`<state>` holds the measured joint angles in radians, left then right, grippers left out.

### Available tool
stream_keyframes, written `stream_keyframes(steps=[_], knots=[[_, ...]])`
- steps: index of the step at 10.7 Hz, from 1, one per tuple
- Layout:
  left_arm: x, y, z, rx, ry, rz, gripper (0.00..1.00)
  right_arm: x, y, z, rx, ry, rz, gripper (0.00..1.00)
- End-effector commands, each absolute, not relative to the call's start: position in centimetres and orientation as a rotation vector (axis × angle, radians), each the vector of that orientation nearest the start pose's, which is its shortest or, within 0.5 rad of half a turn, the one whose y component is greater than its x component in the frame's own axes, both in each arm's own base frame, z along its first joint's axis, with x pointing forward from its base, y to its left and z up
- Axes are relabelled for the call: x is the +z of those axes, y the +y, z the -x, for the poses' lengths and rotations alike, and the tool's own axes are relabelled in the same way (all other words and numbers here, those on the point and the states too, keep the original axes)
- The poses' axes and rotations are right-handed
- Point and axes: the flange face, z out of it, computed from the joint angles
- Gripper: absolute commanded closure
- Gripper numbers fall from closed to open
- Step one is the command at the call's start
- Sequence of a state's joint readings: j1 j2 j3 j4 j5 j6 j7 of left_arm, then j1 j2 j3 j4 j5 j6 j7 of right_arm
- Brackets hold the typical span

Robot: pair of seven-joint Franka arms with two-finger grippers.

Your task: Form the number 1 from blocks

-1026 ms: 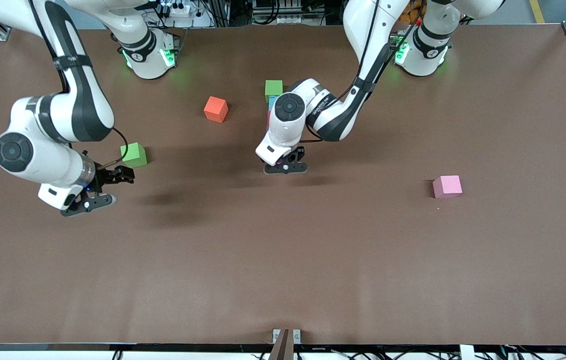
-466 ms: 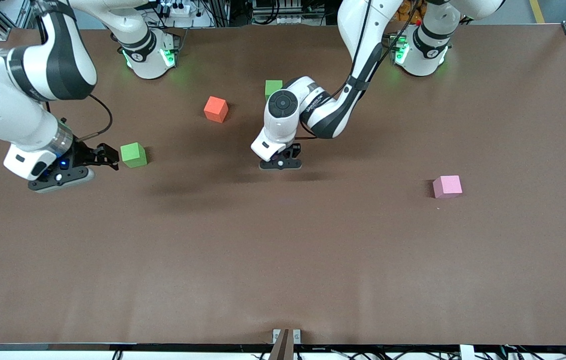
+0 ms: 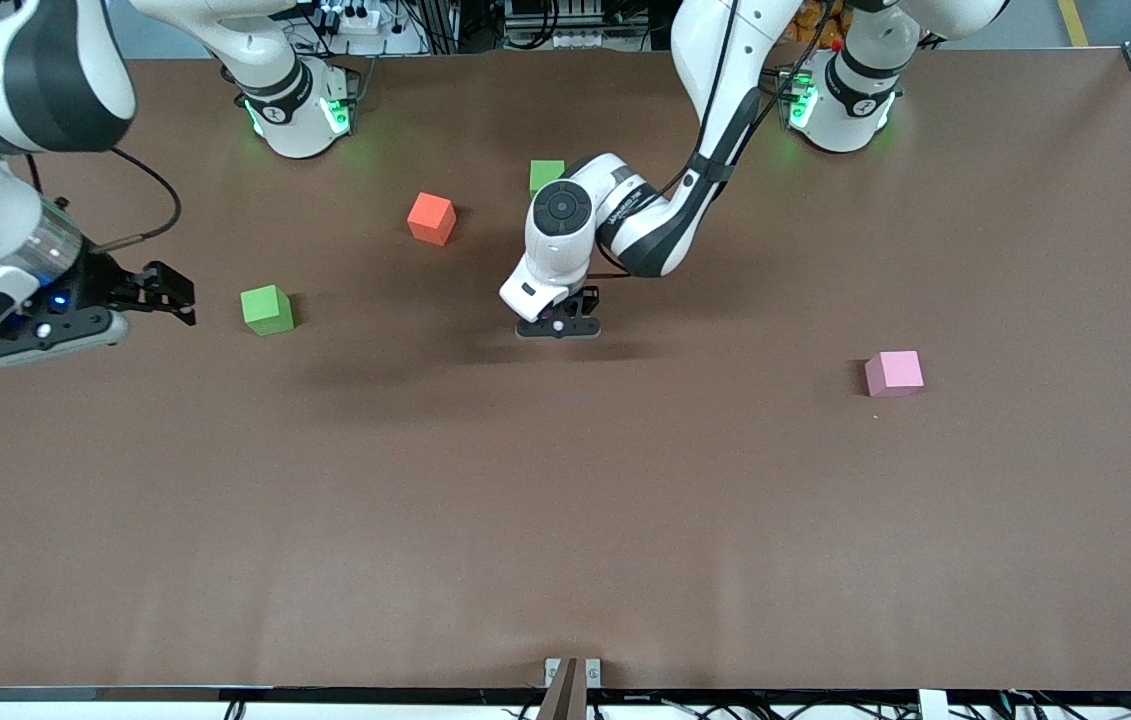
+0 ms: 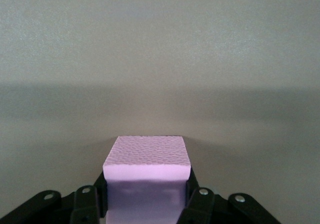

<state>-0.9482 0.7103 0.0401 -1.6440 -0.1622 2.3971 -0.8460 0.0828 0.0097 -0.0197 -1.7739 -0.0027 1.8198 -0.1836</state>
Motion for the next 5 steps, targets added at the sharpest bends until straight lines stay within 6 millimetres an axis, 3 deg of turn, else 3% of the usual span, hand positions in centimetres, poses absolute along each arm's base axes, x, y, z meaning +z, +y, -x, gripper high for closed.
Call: stream_keyframes(steps=[1, 2, 5], knots=[[20.3, -55.6, -41.9, 0.070, -0.093, 3.234, 1.00, 58.8, 3.1, -57.3, -0.055, -0.354, 3.134, 0.00], [20.3, -55.6, -41.9, 0.066, -0.083, 3.233, 0.01, 59.3, 3.0, -57.1, -0.048, -0.349, 3.133, 0.00], [20.7, -55.6, -42.0, 0.060, -0.085, 3.238, 0.00, 61.8, 2.4, -56.4, -0.034, -0.269, 3.125, 0.00]])
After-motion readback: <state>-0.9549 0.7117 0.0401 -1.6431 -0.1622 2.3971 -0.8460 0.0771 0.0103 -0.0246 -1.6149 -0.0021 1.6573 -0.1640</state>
